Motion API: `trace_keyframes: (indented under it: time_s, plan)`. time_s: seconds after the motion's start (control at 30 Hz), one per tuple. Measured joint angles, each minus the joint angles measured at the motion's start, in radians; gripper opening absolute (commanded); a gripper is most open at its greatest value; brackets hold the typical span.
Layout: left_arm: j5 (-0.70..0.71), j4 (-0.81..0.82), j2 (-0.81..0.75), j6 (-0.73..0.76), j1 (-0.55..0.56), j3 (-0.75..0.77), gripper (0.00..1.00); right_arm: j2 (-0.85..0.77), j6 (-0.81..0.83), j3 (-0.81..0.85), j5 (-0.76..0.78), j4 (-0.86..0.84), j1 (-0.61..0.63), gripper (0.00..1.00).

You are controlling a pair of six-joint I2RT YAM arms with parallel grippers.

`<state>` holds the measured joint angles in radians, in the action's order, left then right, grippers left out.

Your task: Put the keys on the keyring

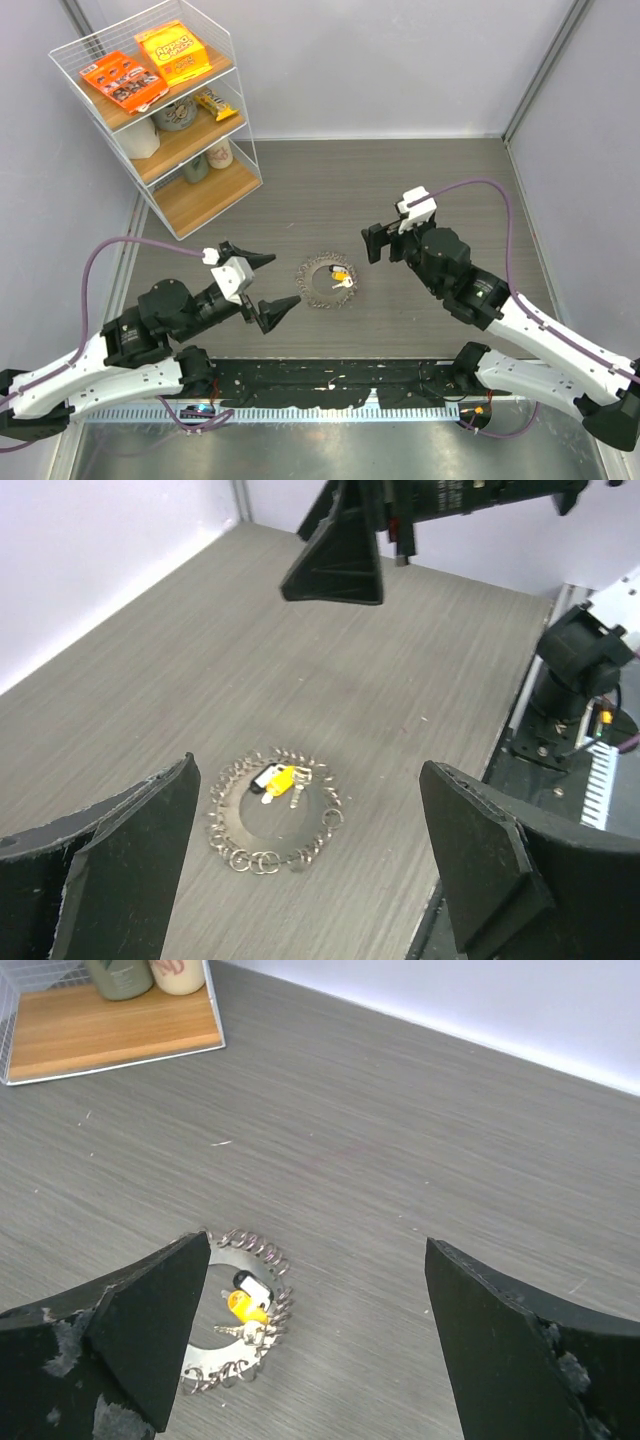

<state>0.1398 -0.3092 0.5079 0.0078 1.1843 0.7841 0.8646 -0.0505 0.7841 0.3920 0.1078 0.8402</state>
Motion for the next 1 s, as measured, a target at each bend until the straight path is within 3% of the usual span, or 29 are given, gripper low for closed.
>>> trace_keyframes:
  time_s: [0.23, 0.6, 1.0]
  plan:
    - [0.120, -0.045, -0.007, 0.000, 0.000, 0.024, 1.00, -0.014, -0.020, 0.082, 0.117, 0.099, 0.000, 0.95]
    - [0.217, -0.077, -0.037, 0.009, 0.000, 0.030, 0.99, 0.007, -0.061, 0.133, 0.436, 0.144, 0.000, 0.95]
    - [0.227, -0.079, -0.060, 0.030, 0.000, 0.037, 0.99, 0.034, -0.056, 0.166, 0.486, 0.167, 0.000, 0.95]
